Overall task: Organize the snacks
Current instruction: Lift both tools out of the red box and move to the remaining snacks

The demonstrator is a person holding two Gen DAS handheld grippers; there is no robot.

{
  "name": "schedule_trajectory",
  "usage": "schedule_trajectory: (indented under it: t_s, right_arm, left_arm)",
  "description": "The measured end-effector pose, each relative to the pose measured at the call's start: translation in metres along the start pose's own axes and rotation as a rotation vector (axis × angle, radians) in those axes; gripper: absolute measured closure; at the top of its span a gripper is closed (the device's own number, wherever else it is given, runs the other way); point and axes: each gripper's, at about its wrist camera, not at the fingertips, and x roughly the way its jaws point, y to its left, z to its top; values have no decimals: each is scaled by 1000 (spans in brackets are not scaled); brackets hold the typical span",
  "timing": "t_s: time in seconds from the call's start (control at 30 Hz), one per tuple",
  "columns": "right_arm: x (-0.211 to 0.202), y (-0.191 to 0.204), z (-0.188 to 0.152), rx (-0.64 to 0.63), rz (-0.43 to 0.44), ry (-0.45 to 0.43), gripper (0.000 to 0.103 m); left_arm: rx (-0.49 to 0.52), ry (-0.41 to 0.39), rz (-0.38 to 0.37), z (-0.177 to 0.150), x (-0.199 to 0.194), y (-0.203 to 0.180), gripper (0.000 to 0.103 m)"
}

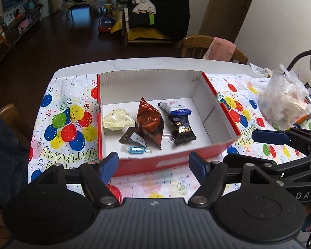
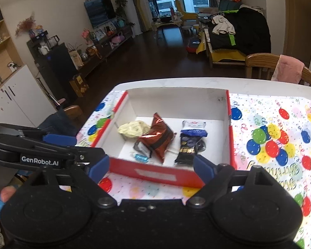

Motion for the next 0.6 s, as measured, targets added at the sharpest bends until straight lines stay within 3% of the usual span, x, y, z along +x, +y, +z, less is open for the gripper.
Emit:
schedule_trajectory:
  t_s: [0.17, 0.27, 0.6]
  right_arm:
    - [-12, 10, -17, -20, 3, -13, 14]
    - [-18, 12, -26, -28, 0, -23, 3]
    - [-25, 17, -71, -76, -35, -12, 2]
  left_arm:
    - [7, -19, -26, -19, -14, 2, 26]
    - [-1, -32, -41, -30, -21, 4, 22]
    - [-58, 26, -42, -75, -20, 13, 21]
